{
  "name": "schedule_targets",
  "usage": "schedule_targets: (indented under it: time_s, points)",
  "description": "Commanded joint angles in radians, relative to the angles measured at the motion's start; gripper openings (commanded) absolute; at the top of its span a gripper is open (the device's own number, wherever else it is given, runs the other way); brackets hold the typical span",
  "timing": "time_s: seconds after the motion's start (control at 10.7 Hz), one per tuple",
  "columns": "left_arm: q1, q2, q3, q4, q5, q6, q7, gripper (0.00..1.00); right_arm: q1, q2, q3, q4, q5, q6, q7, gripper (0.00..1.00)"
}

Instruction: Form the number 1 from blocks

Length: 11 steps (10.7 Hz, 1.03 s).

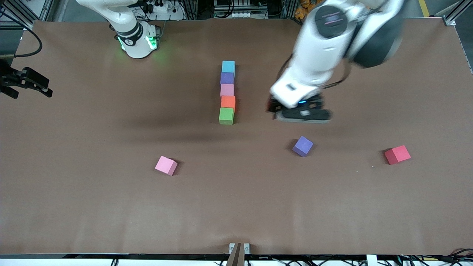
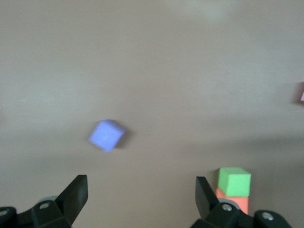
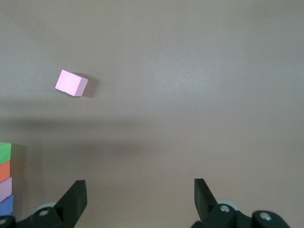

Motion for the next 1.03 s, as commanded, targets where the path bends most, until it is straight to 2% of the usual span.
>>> schedule_targets:
  time_s: [0.0,0.19,0.56,0.93]
  points:
    - [0.202,-0.107,-0.088,-0.044,0.021,-0.120,0.038,1.00,0.007,0.003,0.001,0.015,-0.020,-0.013,0.016,1.00]
    - [0.411,-0.137,-0.195,-0.035,0.011,-0.209,0.113,1.00,0.007,0.002,0.001,0.015,-0.020,-0.013,0.016,1.00]
    - [0.505,-0.237,-0.215,-0.064,0.018,-0.308,0.193,1.00,0.007,0.003,0.001,0.013,-0.020,-0.014,0.016,1.00]
    - [0.598,-0.277,-0.211,-0.101,-0.014,-0.286,0.296,1.00,0.017,0.003,0.003,0.015,-0.020,-0.013,0.020,1.00]
